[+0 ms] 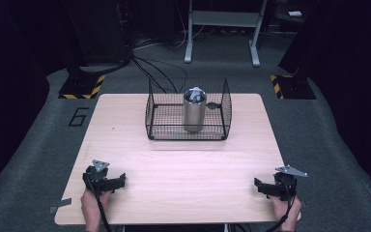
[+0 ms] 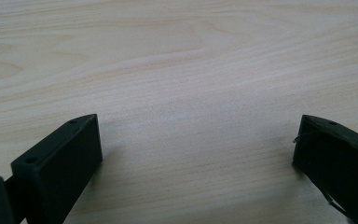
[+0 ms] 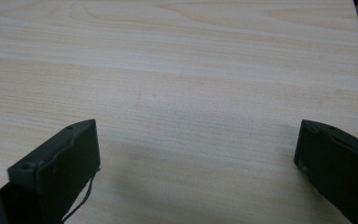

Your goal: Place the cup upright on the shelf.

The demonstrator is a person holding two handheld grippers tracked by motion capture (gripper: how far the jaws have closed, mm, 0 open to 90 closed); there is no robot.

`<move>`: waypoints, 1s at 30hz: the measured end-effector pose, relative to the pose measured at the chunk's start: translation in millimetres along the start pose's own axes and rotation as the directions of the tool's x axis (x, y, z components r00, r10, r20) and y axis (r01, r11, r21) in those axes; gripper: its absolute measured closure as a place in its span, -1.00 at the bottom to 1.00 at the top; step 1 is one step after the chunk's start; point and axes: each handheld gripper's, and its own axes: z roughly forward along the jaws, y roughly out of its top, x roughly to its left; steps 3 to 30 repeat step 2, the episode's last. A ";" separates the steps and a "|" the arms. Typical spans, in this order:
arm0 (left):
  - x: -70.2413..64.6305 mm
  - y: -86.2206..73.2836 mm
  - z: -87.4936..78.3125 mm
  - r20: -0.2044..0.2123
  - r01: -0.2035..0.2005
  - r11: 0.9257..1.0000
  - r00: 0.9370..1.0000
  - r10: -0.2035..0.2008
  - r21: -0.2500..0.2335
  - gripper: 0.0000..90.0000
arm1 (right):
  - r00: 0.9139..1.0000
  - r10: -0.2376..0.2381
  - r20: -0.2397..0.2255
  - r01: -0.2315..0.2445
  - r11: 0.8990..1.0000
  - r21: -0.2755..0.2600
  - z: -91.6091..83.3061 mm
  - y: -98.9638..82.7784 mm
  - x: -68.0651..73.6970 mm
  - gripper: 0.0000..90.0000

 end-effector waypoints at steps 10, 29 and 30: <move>-0.1 0.0 0.2 0.000 0.003 1.000 1.000 -0.003 -0.001 -0.98 | 1.000 -0.003 0.025 0.003 1.000 0.012 1.3 -0.1 2.0 -1.00; -0.1 0.0 0.2 0.000 0.003 1.000 1.000 -0.003 -0.001 -0.98 | 1.000 -0.003 0.025 0.003 1.000 0.012 1.3 -0.1 2.0 -1.00; -0.1 0.0 0.2 0.000 0.003 1.000 1.000 -0.003 -0.001 -0.98 | 1.000 -0.003 0.025 0.003 1.000 0.012 1.3 -0.1 2.0 -1.00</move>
